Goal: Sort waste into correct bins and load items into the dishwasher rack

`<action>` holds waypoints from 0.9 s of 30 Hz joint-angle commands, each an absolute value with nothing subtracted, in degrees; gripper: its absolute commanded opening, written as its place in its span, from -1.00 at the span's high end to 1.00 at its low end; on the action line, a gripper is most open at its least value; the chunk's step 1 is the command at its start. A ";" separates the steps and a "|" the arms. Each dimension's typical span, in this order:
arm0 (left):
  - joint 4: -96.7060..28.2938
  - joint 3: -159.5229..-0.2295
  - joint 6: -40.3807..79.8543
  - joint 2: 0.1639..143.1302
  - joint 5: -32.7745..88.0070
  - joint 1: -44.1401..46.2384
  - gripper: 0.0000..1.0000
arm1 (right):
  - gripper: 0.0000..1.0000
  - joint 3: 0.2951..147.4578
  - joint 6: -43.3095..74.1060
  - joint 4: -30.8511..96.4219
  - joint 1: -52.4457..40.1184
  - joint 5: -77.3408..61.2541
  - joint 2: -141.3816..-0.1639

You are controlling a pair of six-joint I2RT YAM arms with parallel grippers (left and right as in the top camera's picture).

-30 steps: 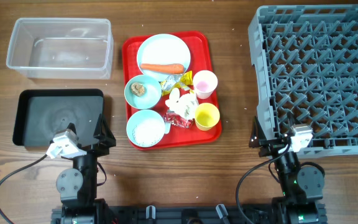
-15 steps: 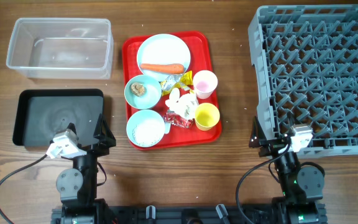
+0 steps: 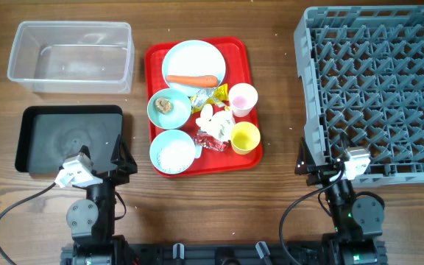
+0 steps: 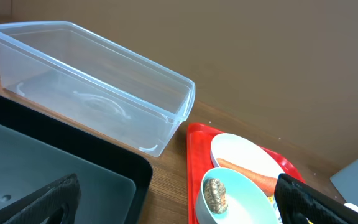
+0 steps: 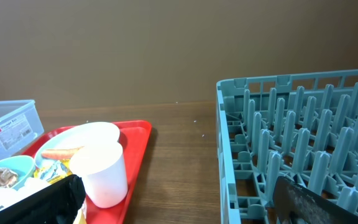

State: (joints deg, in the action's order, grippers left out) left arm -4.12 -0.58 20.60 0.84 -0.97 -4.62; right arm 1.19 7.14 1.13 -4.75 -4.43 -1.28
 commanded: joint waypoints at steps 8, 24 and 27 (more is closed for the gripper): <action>-4.14 -0.34 19.70 0.43 -0.49 -4.99 -1.00 | -0.99 0.78 6.00 0.80 -4.47 -3.84 -1.13; -9.85 -17.72 12.88 10.11 16.69 -4.99 -1.00 | -0.99 19.33 -3.57 -12.25 -4.47 -14.37 -22.52; -17.15 -32.12 12.12 26.89 16.71 -4.99 -1.00 | -0.99 36.29 -4.54 -3.46 -4.47 -21.39 -39.83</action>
State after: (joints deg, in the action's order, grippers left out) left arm -14.02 -22.90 14.76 16.64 15.97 -4.64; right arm 26.65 -2.09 -7.18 -4.58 -14.31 -31.57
